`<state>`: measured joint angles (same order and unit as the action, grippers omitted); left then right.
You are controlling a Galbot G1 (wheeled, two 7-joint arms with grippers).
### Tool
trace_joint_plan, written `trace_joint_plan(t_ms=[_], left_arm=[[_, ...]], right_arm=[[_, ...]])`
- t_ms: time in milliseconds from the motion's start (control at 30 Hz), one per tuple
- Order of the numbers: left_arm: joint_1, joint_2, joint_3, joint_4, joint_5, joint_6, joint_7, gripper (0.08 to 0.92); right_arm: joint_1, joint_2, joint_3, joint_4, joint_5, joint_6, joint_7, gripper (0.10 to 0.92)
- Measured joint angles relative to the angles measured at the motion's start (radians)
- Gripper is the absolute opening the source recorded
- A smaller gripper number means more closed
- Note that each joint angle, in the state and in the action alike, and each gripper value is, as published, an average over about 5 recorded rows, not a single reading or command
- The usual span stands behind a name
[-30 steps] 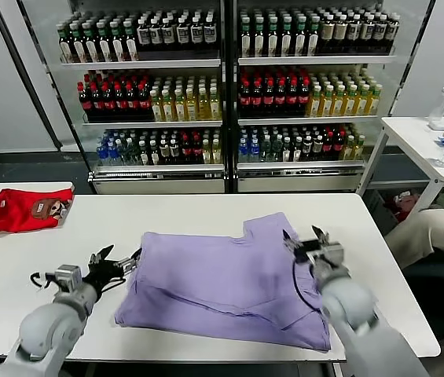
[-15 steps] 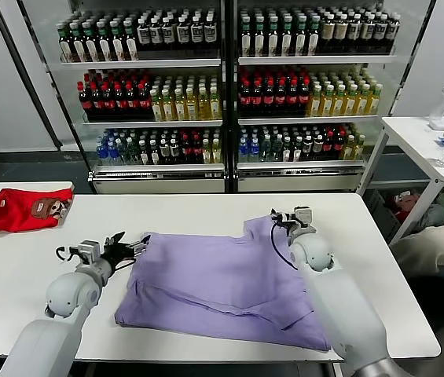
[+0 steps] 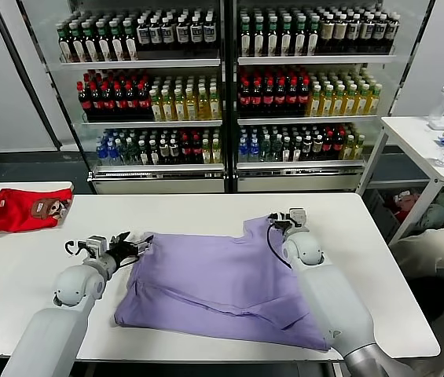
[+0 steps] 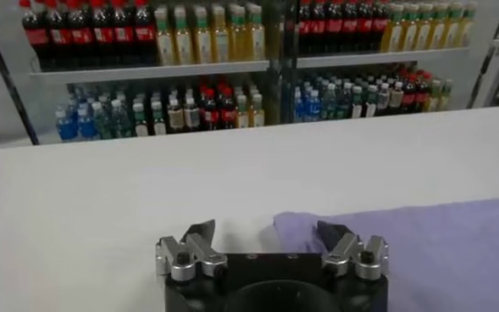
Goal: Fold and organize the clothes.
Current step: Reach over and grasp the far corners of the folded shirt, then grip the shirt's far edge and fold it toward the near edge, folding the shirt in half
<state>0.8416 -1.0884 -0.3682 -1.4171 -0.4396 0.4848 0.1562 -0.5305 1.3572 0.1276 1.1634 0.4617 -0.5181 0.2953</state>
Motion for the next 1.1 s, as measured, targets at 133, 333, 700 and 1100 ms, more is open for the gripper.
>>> trace_joint_plan(t_ms=[133, 333, 700, 1100], left_arm=[[-0.012, -0.007, 0.006, 0.020, 0.005, -0.008, 0.007, 0.628], [-0.014, -0.010, 0.014, 0.030, 0.013, -0.014, 0.015, 0.455], [-0.009, -0.030, 0.005, 0.033, 0.018, -0.035, 0.007, 0.146], [0.131, 0.034, -0.043, -0.153, -0.066, -0.083, -0.055, 0.085]], right_arm=[[0.004, 0.007, 0.002, -0.006, 0.016, -0.001, 0.000, 0.613], [0.005, 0.011, 0.005, -0.008, 0.027, -0.001, -0.001, 0.440], [-0.031, -0.013, -0.003, 0.059, 0.019, 0.018, -0.004, 0.145], [-0.265, -0.179, 0.036, 0.498, 0.038, -0.009, 0.024, 0.123]])
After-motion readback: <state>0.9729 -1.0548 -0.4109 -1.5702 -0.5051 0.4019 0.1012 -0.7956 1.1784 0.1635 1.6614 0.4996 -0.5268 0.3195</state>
